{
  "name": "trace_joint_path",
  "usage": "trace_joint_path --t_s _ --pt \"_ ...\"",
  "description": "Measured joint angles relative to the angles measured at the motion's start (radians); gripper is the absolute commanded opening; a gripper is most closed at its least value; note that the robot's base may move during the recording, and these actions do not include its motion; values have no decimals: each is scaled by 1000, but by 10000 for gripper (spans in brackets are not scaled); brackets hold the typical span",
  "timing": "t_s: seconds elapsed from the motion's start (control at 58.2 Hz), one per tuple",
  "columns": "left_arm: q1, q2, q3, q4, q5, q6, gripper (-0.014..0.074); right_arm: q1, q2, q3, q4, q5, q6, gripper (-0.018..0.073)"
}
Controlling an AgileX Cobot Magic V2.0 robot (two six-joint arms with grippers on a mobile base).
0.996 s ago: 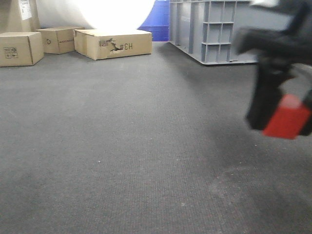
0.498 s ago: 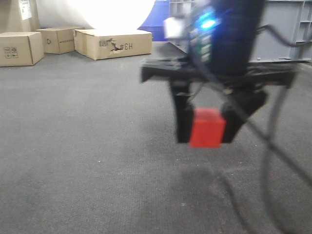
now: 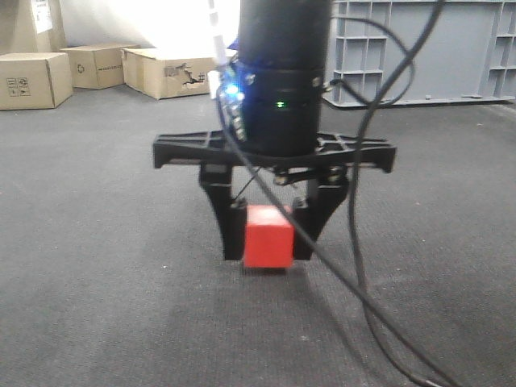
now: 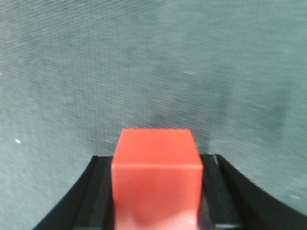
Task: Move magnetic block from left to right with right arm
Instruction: 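Open the right gripper and raise it away from the cube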
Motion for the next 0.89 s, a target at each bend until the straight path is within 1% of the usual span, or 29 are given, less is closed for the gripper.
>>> trace_joint_path --t_s 0.137,0.189,0.258,0.429,0.618,0.704,0.79,0.859,0.893 --pt "0 0 0 0 0 0 -126 8 16 -4 -2 2 2 534" --pt "0 0 0 0 0 0 -126 8 18 -4 -4 5 2 579" --pt "0 0 0 0 0 0 -126 10 19 -4 -16 6 3 606" --pt "0 0 0 0 0 0 -126 10 -1 -4 -52 8 5 606" --pt "0 0 0 0 0 0 -126 10 -86 -4 -95 10 5 605" --pt "0 0 0 0 0 0 -126 6 -135 22 -104 2 -6 594" --pt "0 0 0 0 0 0 -126 -11 -204 83 -106 -28 -33 535" --pt "0 0 0 0 0 0 -126 -31 -260 143 -106 -54 -61 458" --pt "0 0 0 0 0 0 -126 -42 -293 172 -106 -67 -77 405"
